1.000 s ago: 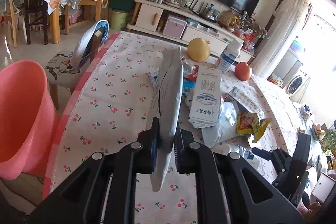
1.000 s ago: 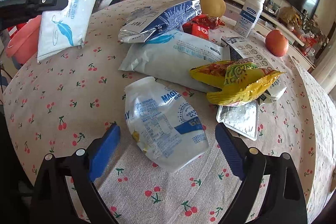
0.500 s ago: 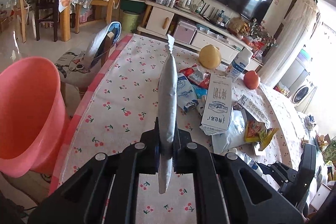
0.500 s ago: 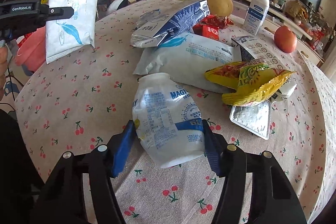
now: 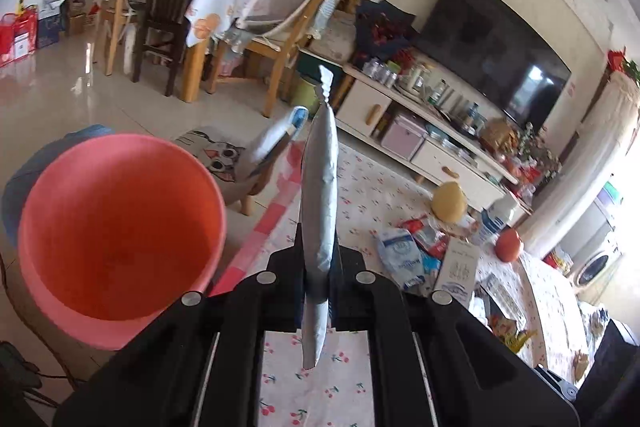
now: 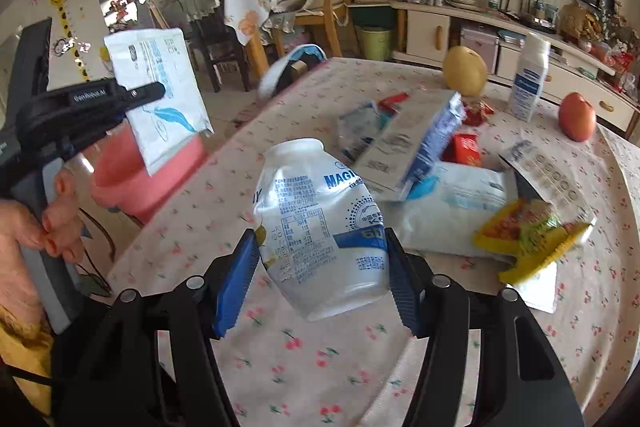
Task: Collect trash
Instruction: 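Carry both items to the pink bucket and open both tools to drop them, then move both open tools back over the table toward the remaining trash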
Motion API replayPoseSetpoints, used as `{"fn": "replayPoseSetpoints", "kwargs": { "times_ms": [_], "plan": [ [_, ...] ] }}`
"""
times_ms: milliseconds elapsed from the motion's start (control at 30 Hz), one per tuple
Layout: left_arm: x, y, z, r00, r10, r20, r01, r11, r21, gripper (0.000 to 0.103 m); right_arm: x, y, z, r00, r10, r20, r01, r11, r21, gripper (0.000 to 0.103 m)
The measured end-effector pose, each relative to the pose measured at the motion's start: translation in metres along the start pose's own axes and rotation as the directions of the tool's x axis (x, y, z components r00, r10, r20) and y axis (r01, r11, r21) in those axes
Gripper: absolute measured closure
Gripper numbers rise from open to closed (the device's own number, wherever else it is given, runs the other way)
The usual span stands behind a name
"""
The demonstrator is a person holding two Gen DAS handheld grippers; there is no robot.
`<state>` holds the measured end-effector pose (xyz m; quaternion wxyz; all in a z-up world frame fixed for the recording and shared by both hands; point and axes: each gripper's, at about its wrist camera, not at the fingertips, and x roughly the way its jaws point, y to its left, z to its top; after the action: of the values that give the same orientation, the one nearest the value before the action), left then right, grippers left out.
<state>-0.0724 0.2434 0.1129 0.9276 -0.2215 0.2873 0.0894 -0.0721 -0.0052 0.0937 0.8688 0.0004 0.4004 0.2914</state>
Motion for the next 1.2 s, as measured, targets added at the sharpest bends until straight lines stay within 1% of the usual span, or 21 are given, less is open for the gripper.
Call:
{"fn": "replayPoseSetpoints", "kwargs": {
  "times_ms": [67, 167, 267, 300, 367, 400, 467, 567, 700, 733, 767, 800, 833, 900, 933, 967, 1000, 1067, 1100, 1167, 1200],
  "plan": [
    [-0.001, 0.017, 0.008, 0.999, 0.045, 0.014, -0.044, 0.998, -0.044, 0.093, 0.01, 0.025, 0.02, 0.998, 0.065, 0.008, -0.065, 0.998, -0.009, 0.04],
    [0.0, 0.053, 0.019, 0.994, 0.11, 0.005, -0.108, 0.984, -0.143, 0.092, 0.03, 0.065, 0.049, 0.987, 0.158, 0.011, -0.158, 0.987, -0.031, 0.04],
    [0.004, 0.083, 0.024, 0.993, 0.12, -0.018, -0.121, 0.965, -0.232, 0.09, 0.053, 0.104, 0.075, 0.974, 0.228, 0.006, -0.228, 0.972, -0.059, 0.04],
    [0.005, 0.088, 0.026, 0.992, 0.124, -0.022, -0.126, 0.961, -0.246, 0.091, 0.062, 0.118, 0.083, 0.969, 0.245, 0.003, -0.244, 0.967, -0.067, 0.04],
    [0.006, 0.096, 0.029, 0.985, 0.172, -0.029, -0.174, 0.952, -0.252, 0.092, 0.079, 0.141, 0.097, 0.96, 0.279, -0.006, -0.278, 0.957, -0.078, 0.04],
    [0.006, 0.102, 0.03, 0.983, 0.182, -0.028, -0.183, 0.946, -0.268, 0.092, 0.088, 0.148, 0.102, 0.956, 0.294, -0.008, -0.294, 0.953, -0.072, 0.04],
    [0.007, 0.12, 0.033, 0.985, 0.17, -0.033, -0.171, 0.926, -0.338, 0.092, 0.107, 0.156, 0.113, 0.948, 0.319, -0.015, -0.32, 0.947, -0.039, 0.04],
    [0.012, 0.133, 0.033, 0.98, 0.191, -0.061, -0.2, 0.908, -0.369, 0.092, 0.133, 0.168, 0.12, 0.943, 0.333, -0.03, -0.333, 0.942, -0.026, 0.04],
    [0.015, 0.146, 0.033, 0.97, 0.229, -0.078, -0.241, 0.891, -0.384, 0.09, 0.16, 0.163, 0.12, 0.927, 0.372, -0.053, -0.371, 0.928, 0.035, 0.039],
    [0.016, 0.148, 0.033, 0.969, 0.232, -0.085, -0.247, 0.889, -0.386, 0.088, 0.165, 0.157, 0.119, 0.93, 0.365, -0.051, -0.362, 0.93, 0.059, 0.033],
    [0.018, 0.15, 0.034, 0.968, 0.234, -0.089, -0.25, 0.887, -0.388, 0.081, 0.168, 0.152, 0.118, 0.931, 0.362, -0.048, -0.357, 0.93, 0.087, 0.025],
    [0.019, 0.151, 0.035, 0.967, 0.24, -0.09, -0.256, 0.887, -0.384, 0.071, 0.169, 0.147, 0.117, 0.93, 0.364, -0.045, -0.357, 0.927, 0.112, 0.02],
    [0.019, 0.151, 0.035, 0.965, 0.247, -0.084, -0.26, 0.889, -0.376, 0.066, 0.167, 0.141, 0.115, 0.931, 0.362, -0.039, -0.355, 0.926, 0.131, 0.019],
    [0.017, 0.146, 0.036, 0.96, 0.274, -0.058, -0.277, 0.898, -0.343, 0.052, 0.159, 0.133, 0.111, 0.937, 0.35, -0.024, -0.343, 0.928, 0.147, 0.019],
    [0.015, 0.143, 0.036, 0.956, 0.289, -0.044, -0.288, 0.901, -0.326, 0.05, 0.155, 0.128, 0.108, 0.944, 0.33, -0.012, -0.325, 0.935, 0.142, 0.018],
    [0.014, 0.14, 0.036, 0.953, 0.301, -0.03, -0.295, 0.903, -0.312, 0.044, 0.147, 0.125, 0.106, 0.953, 0.303, 0.005, -0.301, 0.944, 0.133, 0.013],
    [0.013, 0.138, 0.034, 0.953, 0.302, -0.016, -0.293, 0.907, -0.301, 0.039, 0.141, 0.121, 0.101, 0.958, 0.285, 0.022, -0.286, 0.95, 0.124, 0.013],
    [0.01, 0.134, 0.033, 0.953, 0.304, 0.011, -0.287, 0.912, -0.294, 0.035, 0.127, 0.115, 0.096, 0.968, 0.244, 0.055, -0.249, 0.964, 0.098, 0.012],
    [0.008, 0.131, 0.033, 0.952, 0.303, 0.04, -0.28, 0.916, -0.288, 0.029, 0.121, 0.112, 0.093, 0.974, 0.215, 0.068, -0.22, 0.972, 0.082, 0.011],
    [0.004, 0.122, 0.03, 0.951, 0.296, 0.092, -0.262, 0.926, -0.273, 0.02, 0.109, 0.105, 0.085, 0.982, 0.165, 0.087, -0.17, 0.984, 0.048, 0.009],
    [0.002, 0.118, 0.031, 0.95, 0.29, 0.118, -0.252, 0.932, -0.262, 0.019, 0.105, 0.101, 0.081, 0.984, 0.153, 0.09, -0.157, 0.987, 0.036, 0.009]
  ]
}}
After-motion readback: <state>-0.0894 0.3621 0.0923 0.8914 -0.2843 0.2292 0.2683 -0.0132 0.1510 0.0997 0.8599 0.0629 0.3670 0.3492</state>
